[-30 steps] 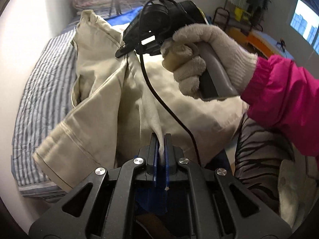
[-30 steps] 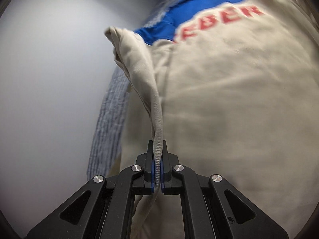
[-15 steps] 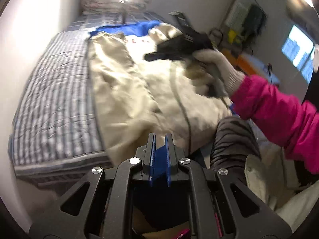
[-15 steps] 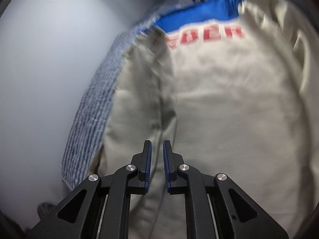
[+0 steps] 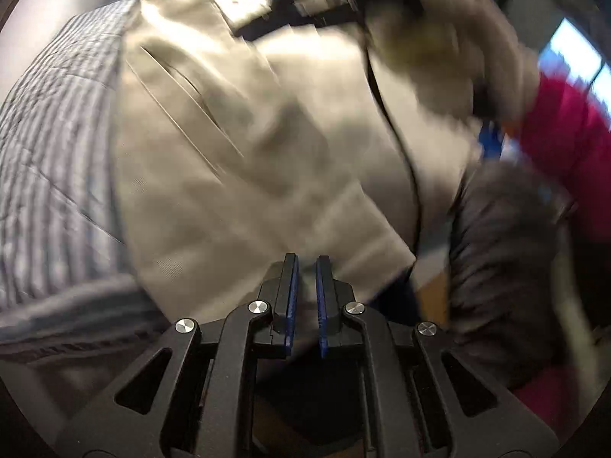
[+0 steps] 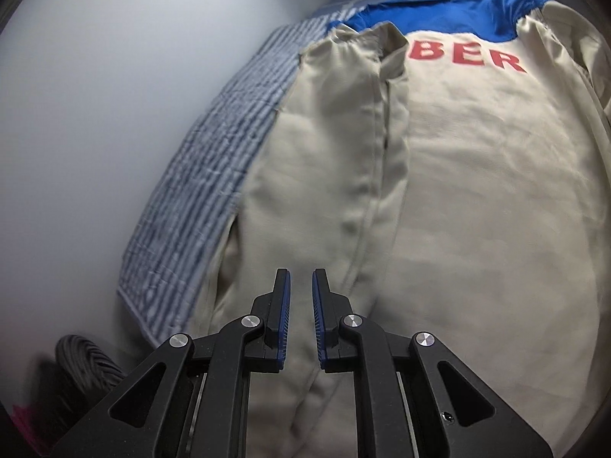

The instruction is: Fold large clothes

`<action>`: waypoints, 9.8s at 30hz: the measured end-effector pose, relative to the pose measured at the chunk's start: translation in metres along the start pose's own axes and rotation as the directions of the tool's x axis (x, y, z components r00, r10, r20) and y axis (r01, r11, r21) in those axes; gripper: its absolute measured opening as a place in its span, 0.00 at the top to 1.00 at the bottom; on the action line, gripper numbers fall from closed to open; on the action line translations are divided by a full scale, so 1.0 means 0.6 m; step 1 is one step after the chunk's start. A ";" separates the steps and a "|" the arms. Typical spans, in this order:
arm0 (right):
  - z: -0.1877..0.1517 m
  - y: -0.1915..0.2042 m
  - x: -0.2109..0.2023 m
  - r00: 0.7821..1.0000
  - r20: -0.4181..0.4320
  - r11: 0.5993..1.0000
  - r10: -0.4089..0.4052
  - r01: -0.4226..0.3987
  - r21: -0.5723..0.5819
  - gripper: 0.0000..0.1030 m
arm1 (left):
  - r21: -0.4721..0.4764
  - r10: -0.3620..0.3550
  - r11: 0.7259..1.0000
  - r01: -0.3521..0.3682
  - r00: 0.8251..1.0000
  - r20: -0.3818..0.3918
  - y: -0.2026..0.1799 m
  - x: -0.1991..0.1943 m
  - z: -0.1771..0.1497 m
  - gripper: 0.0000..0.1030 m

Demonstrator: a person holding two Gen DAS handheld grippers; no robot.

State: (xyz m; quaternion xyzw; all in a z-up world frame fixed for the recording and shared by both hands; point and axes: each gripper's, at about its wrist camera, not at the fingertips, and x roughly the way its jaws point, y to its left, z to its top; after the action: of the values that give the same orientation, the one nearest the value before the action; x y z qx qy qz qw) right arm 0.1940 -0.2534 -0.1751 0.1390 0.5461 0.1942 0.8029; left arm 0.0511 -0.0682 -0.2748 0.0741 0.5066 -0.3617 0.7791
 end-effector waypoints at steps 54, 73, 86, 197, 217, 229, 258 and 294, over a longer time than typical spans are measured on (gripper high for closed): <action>-0.211 0.117 -0.111 0.957 -0.197 0.964 0.213 -0.172 0.203 0.94 | -0.137 -0.105 0.982 0.128 0.981 0.161 0.061 -0.180 -0.068 0.95; -0.118 0.135 -0.194 0.999 0.032 0.991 0.021 -0.017 -0.130 0.57 | -0.052 -0.050 0.997 0.058 0.988 0.146 0.055 -0.110 0.057 0.95; 0.155 0.008 -0.069 0.969 0.213 0.984 -0.124 0.147 -0.097 0.43 | 0.163 -0.085 0.982 0.094 0.995 -0.060 0.000 0.009 0.047 0.95; -0.266 -0.248 -0.420 0.771 0.320 0.826 -0.551 0.447 0.344 0.97 | 0.039 -0.051 0.998 0.045 0.985 0.165 -0.068 -0.075 0.199 0.59; -0.260 0.036 -0.189 0.892 0.240 0.850 -0.382 0.441 -0.287 0.97 | -0.099 -0.009 0.995 0.028 0.983 0.185 0.002 -0.096 0.194 0.59; -0.287 -0.080 -0.291 0.952 0.248 0.983 -0.182 0.178 0.038 0.69 | -0.152 -0.140 0.976 0.158 0.983 0.122 -0.012 -0.039 0.210 0.59; 0.112 -0.326 -0.178 0.957 0.266 0.976 -0.117 0.061 0.210 0.60 | -0.249 -0.285 0.930 0.270 0.958 -0.026 -0.093 0.120 0.201 0.95; -0.212 -0.276 -0.305 0.983 0.147 0.973 -0.108 0.074 0.220 0.77 | -0.353 -0.442 0.840 0.412 0.897 -0.006 -0.105 0.133 0.184 0.88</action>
State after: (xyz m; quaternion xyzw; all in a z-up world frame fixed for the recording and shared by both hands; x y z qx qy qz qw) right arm 0.0423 -0.4836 -0.1431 0.2141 0.5042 0.0857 0.8322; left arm 0.1100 -0.2061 -0.2741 -0.1617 0.5987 -0.4289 0.6569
